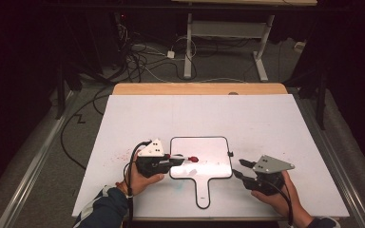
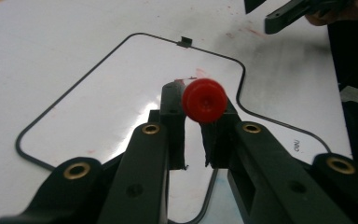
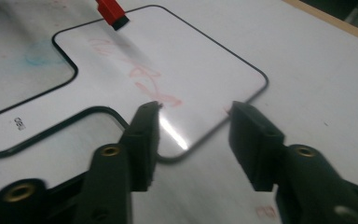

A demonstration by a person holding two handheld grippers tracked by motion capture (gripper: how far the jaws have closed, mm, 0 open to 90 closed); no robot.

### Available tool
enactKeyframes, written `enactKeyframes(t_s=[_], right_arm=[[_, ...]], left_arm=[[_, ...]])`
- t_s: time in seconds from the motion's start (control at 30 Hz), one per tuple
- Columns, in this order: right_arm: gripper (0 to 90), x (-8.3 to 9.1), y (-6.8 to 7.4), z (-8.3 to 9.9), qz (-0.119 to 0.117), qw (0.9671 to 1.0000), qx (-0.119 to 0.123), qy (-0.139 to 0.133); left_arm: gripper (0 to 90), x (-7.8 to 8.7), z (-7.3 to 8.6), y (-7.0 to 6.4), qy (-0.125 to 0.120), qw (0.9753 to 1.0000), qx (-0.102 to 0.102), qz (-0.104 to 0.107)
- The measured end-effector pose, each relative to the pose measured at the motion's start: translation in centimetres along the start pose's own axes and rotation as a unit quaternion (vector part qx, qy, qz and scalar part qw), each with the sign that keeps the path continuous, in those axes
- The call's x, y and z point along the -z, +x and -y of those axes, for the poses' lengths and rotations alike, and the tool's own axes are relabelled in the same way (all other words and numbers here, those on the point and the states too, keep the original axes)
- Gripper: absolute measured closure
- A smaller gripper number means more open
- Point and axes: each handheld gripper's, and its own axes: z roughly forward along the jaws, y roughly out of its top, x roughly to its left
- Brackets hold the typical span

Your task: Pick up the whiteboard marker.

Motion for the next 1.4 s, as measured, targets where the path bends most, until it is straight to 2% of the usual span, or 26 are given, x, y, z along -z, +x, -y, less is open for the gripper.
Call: enactKeyframes(t_s=[0.1, 0.13, 0.2, 0.37, 0.43, 0.53, 0.77, 0.83, 0.87, 0.9, 0.97, 1.0, 1.1, 1.2, 1.23, 1.27, 1.4], right_arm=[[79.3, -1.3, 0.6, -1.1, -0.007, 0.9997, 0.021, -0.005], [83.9, -1.8, 0.8, -1.5, -0.011, 0.9996, 0.024, -0.008], [89.9, -2.7, 1.2, -2.4, -0.021, 0.9993, 0.029, -0.011], [90.0, -5.1, 2.2, -3.9, -0.027, 0.9987, 0.043, -0.006], [90.0, -5.7, 2.7, -4.1, -0.036, 0.9984, 0.044, -0.002], [89.7, -6.3, 3.3, -4.2, -0.042, 0.9976, 0.055, 0.003], [86.5, -6.9, 4.0, -4.2, -0.045, 0.9976, 0.053, 0.004], [85.4, -7.0, 4.3, -4.3, -0.044, 0.9974, 0.056, 0.006], [84.7, -7.0, 4.5, -4.3, -0.045, 0.9971, 0.06, 0.007], [84.4, -7.1, 4.6, -4.3, -0.043, 0.9972, 0.061, 0.006], [82.4, -7.2, 4.7, -4.3, -0.038, 0.9975, 0.059, 0.008], [80.6, -7.2, 4.6, -4.3, -0.034, 0.9976, 0.06, 0.01], [76.9, -6.5, 4.0, -4.1, -0.029, 0.998, 0.055, 0.01], [72.2, -5.4, 2.7, -3.7, -0.019, 0.9991, 0.036, 0.004], [71.6, -5.0, 2.3, -3.5, -0.017, 0.9993, 0.032, 0.002], [70.6, -4.7, 2.0, -3.4, -0.014, 0.9994, 0.031, 0.001], [66.5, -3.7, 1.4, -2.9, -0.006, 0.9997, 0.023, 0.0]], left_arm=[[78.7, -0.5, -0.5, -0.5, 0.01, 0.9999, -0.003, 0.005], [78.7, -0.7, -0.6, -0.7, 0.012, 0.9999, -0.007, 0.003], [78.7, -1.0, -1.0, -1.0, 0.015, 0.9998, -0.011, 0.012], [78.7, -1.8, -1.8, -1.9, 0.018, 0.9995, -0.021, 0.017], [78.7, -1.9, -1.9, -2.1, 0.014, 0.9995, -0.021, 0.018], [78.7, -2.0, -2.0, -2.1, 0.007, 0.9996, -0.018, 0.018], [78.8, -2.6, -2.2, -2.0, -0.005, 0.9999, -0.012, 0.01], [78.8, -2.9, -2.3, -2.1, -0.001, 0.9998, -0.02, 0.002], [78.8, -3.2, -2.2, -2.3, -0.014, 0.9999, 0.0, 0.004], [78.8, -3.2, -2.2, -2.0, 0.001, 0.9998, -0.021, 0.005], [78.8, -3.4, -2.1, -2.0, 0.009, 0.9995, -0.03, -0.005], [78.8, -3.3, -2.0, -1.9, 0.011, 0.9994, -0.032, -0.001], [78.9, -3.1, -1.4, -1.5, 0.02, 0.999, -0.038, -0.011], [78.9, -2.9, -0.7, -1.1, 0.029, 0.9988, -0.036, -0.013], [78.9, -2.8, -0.5, -1.0, 0.026, 0.999, -0.034, -0.012], [78.9, -2.7, -0.4, -0.9, 0.024, 0.9992, -0.029, -0.01], [79.0, -2.3, -0.3, -0.7, 0.032, 0.9986, -0.038, -0.016]])
